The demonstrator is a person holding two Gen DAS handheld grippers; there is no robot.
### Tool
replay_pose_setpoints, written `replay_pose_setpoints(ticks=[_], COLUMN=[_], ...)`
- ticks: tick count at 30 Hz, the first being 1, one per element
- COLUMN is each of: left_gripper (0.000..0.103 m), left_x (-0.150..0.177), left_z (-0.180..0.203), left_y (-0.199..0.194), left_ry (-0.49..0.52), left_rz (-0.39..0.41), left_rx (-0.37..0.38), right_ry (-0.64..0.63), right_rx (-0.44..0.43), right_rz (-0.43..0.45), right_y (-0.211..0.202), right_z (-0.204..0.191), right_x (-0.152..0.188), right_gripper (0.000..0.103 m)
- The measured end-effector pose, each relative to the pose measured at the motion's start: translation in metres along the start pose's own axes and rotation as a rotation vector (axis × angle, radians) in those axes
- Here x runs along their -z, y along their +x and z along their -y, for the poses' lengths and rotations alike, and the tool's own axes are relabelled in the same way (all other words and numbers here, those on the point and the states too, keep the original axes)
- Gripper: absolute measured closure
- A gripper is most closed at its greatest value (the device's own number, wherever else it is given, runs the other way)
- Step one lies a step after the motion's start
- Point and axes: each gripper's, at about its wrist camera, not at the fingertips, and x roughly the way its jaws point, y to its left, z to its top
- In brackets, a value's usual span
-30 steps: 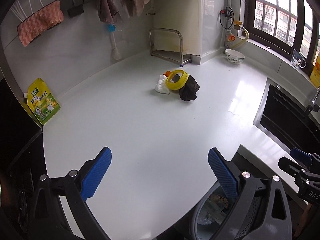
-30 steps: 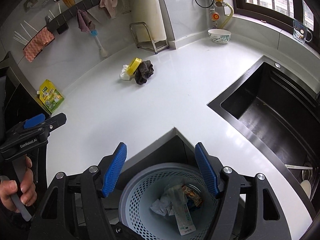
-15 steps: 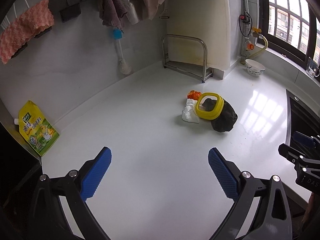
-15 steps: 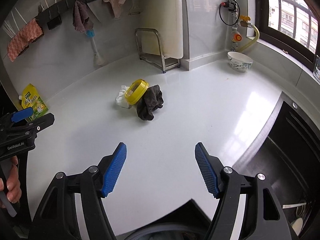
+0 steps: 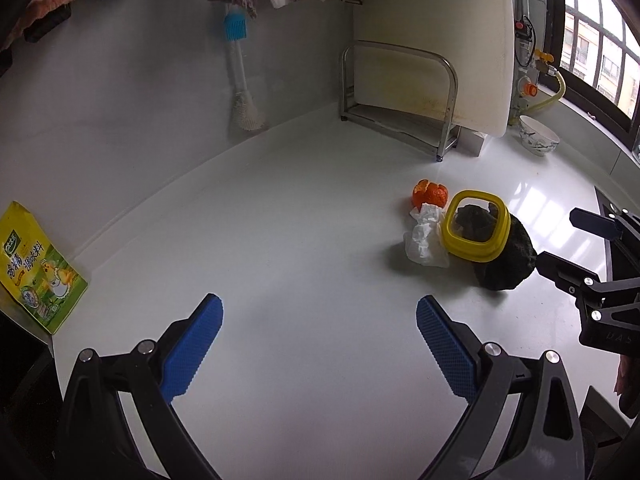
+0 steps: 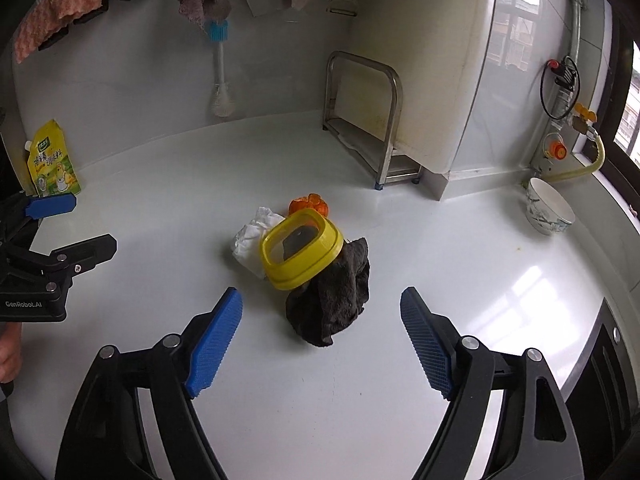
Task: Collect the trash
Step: 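Move both tools toward the yellow-rimmed container and black cloth, then grasp the yellow-rimmed container with the right gripper and lift it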
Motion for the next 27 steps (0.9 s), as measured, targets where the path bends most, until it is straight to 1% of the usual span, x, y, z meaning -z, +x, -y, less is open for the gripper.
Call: replay_pose_setpoints(ticks=[5, 9, 11, 19, 22, 27], left_gripper=[0.007, 0.007, 0.007, 0.007, 0.007, 0.007], left_x=[0.001, 0.0, 0.0, 0.0, 0.0, 0.002], left_z=[-0.003, 0.0, 0.0, -0.002, -0.003, -0.006], left_y=[0.02, 0.029, 0.032, 0.039, 0.041, 0.044], left_ry=[-0.023, -0.011, -0.009, -0.023, -0.027, -0.036], left_rz=[-0.024, -0.022, -0.017, -0.017, -0.021, -0.027], left_rx=[0.035, 0.052, 0.05, 0.067, 0.068, 0.068], right_ry=[-0.143, -0.183, -0.208, -0.303, -0.327, -0.296], right_rx=[0.043, 0.025, 0.031, 0.053, 0.069, 0.037], right_rz=[-0.031, -0.033, -0.035, -0.091, -0.108, -0.132], right_y=[0.025, 0.039, 0.045, 0.066, 0.074, 0.085], right_z=[-0.011, -0.015, -0.018, -0.03, -0.035, -0.034], right_x=[-0.013, -0.02, -0.022, -0.021, -0.021, -0.023], right_gripper=[0.024, 0.024, 0.024, 0.024, 0.024, 0.024])
